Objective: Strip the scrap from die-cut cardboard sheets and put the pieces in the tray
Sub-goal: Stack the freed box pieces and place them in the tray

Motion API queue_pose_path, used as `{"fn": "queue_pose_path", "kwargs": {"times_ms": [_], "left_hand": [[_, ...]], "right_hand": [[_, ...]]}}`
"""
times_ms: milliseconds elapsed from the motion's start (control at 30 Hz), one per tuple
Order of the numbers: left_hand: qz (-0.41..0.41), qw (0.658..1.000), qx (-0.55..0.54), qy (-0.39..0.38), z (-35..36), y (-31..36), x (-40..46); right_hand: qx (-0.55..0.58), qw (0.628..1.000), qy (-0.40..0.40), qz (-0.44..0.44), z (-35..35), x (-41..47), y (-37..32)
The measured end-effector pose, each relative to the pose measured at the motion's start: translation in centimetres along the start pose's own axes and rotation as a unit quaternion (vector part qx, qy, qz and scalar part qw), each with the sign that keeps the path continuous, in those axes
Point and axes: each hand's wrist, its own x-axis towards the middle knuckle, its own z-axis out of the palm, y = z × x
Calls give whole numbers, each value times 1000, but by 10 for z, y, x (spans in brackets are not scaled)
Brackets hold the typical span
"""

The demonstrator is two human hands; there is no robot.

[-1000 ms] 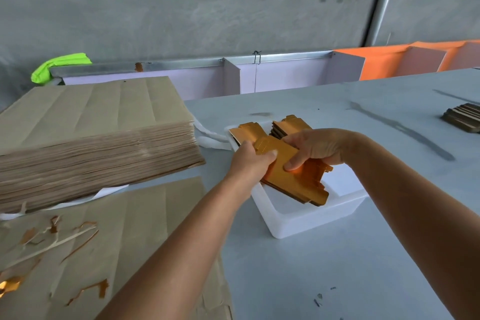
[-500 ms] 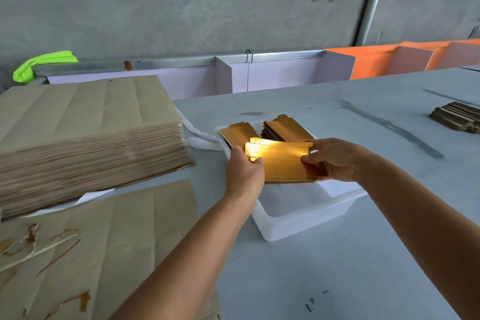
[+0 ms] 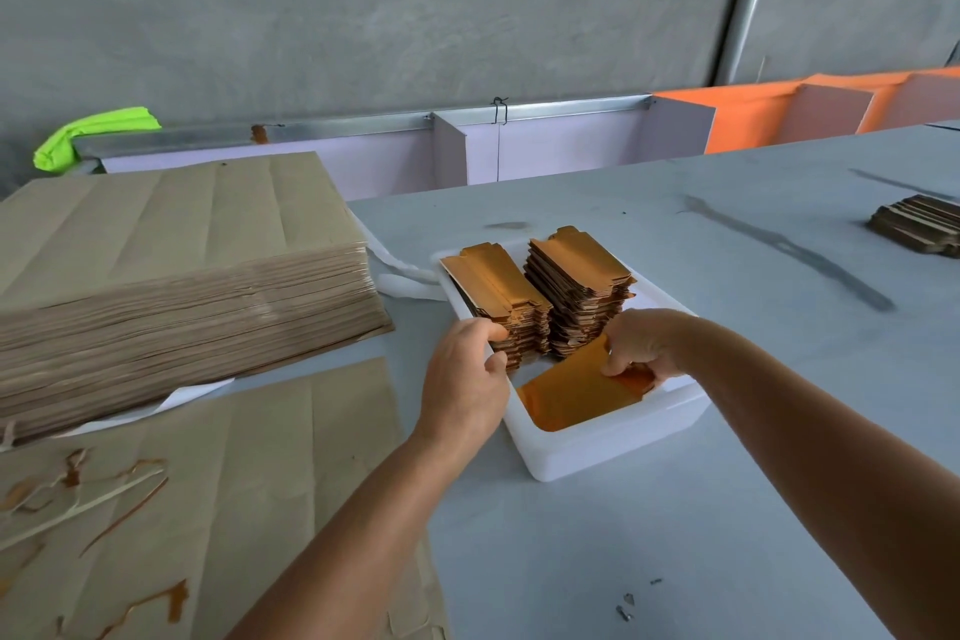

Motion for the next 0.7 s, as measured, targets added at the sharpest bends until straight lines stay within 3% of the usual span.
{"fn": "queue_pose_path", "kwargs": {"times_ms": [700], "left_hand": [[41, 999, 29, -2, -4, -12, -10]], "right_hand": [[-256, 963, 73, -30, 15, 13, 13]]}}
